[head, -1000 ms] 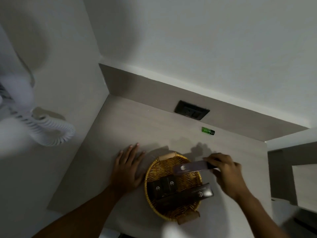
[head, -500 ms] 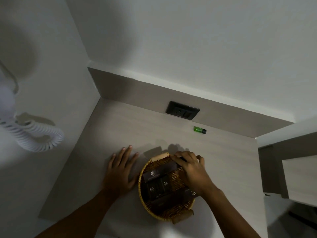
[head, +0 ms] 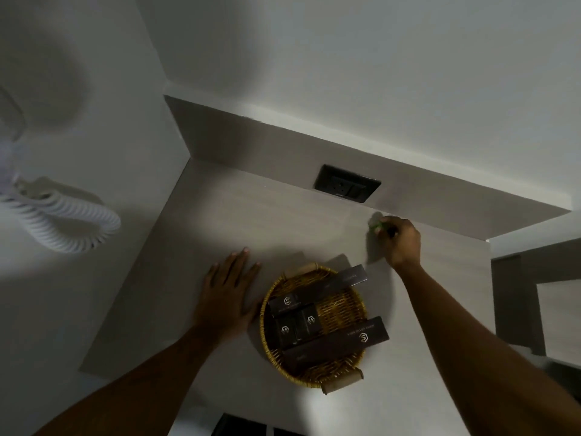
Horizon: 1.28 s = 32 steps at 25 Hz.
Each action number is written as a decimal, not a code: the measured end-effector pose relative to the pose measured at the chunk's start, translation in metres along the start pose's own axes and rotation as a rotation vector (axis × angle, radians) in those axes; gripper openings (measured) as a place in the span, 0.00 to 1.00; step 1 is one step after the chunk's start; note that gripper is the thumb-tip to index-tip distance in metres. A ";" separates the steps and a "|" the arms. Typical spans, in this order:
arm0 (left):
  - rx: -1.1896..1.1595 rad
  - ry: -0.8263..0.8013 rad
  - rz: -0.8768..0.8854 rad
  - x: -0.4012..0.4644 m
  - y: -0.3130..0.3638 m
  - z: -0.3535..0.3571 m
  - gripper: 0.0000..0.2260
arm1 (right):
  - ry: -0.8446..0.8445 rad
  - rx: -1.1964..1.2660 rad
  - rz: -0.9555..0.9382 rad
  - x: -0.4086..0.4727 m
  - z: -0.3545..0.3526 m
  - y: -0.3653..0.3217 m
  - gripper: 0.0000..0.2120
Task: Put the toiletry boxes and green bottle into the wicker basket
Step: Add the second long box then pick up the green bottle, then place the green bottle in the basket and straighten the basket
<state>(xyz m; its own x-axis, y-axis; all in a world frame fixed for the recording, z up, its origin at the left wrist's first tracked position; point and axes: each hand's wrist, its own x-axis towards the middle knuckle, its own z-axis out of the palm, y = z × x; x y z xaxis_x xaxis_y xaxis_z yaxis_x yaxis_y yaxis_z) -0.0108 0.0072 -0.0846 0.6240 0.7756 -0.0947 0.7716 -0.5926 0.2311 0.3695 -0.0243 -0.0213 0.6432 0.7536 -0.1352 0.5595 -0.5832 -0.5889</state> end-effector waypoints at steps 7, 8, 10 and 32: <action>0.005 0.007 0.007 -0.002 -0.001 0.003 0.39 | -0.160 -0.034 -0.374 -0.151 -0.022 -0.026 0.10; 0.013 -0.002 0.003 -0.003 0.000 0.002 0.40 | -0.227 -0.154 -0.332 -0.166 -0.010 -0.026 0.10; 0.018 -0.004 -0.006 -0.003 0.000 0.001 0.39 | -0.281 -0.268 -0.222 -0.177 0.012 -0.027 0.10; -0.476 0.126 -0.057 0.025 0.047 -0.053 0.19 | 0.018 0.567 0.790 -0.292 0.025 -0.027 0.20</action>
<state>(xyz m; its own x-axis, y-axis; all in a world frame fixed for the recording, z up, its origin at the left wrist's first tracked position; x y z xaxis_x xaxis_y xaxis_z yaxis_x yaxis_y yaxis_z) 0.0345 0.0104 -0.0245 0.5398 0.8417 -0.0093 0.6442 -0.4060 0.6482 0.1532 -0.2214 0.0142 0.7358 0.2002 -0.6469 -0.3687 -0.6829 -0.6306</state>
